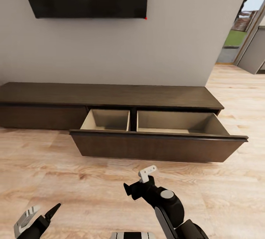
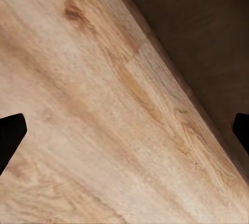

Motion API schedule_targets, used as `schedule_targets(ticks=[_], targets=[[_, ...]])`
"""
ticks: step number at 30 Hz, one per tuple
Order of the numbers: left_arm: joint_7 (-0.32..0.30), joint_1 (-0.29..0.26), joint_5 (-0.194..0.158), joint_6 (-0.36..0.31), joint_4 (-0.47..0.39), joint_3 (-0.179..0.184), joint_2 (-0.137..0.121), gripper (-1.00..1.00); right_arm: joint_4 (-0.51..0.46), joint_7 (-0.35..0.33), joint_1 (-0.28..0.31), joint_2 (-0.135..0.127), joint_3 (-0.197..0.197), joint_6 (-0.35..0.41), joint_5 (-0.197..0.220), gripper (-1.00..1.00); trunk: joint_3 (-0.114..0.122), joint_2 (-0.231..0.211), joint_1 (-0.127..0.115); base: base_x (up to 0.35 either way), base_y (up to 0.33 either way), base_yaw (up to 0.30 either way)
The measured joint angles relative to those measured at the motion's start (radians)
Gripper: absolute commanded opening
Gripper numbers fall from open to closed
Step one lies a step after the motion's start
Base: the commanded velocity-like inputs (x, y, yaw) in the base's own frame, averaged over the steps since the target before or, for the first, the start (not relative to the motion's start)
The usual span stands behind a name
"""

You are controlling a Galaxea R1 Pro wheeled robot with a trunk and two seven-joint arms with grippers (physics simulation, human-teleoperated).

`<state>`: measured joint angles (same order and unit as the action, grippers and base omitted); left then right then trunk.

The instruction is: Place each of the two pumpkins and all three candles from the living room inside a cabinet in the living room (use any cabinet), then make sure every cabinet is closed, and position the cauldron so it is next to a table in the living room.

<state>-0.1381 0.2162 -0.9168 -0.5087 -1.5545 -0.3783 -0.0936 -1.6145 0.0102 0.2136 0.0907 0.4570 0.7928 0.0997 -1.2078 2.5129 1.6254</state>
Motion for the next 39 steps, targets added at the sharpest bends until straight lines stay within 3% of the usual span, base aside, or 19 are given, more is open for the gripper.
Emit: schedule_targets(ticks=[8,22,29,39], targets=[[-0.011,-0.003,-0.006,0.016,0.033,-0.01,-0.001,1.0,-0.001,0.022,0.008,0.014,0.0,0.008,-0.008,1.0,0.028,-0.002,-0.004,0.0,0.0,0.3],[-0.015,-0.003,-0.007,0.021,0.037,-0.01,0.001,1.0,0.0,0.022,0.021,0.016,0.0,0.039,-0.008,1.0,0.023,-0.002,-0.004,0.0,0.0,0.3],[-0.006,-0.003,-0.008,0.044,0.034,-0.009,0.001,1.0,0.0,0.025,0.025,0.039,0.0,0.093,-0.008,1.0,0.021,-0.002,-0.004,0.0,0.0,0.3],[-0.082,-0.003,-0.004,0.056,0.038,-0.011,0.0,1.0,0.0,0.026,0.024,0.045,0.0,0.1,-0.007,1.0,0.017,-0.002,-0.004,0.0,0.0,0.3]])
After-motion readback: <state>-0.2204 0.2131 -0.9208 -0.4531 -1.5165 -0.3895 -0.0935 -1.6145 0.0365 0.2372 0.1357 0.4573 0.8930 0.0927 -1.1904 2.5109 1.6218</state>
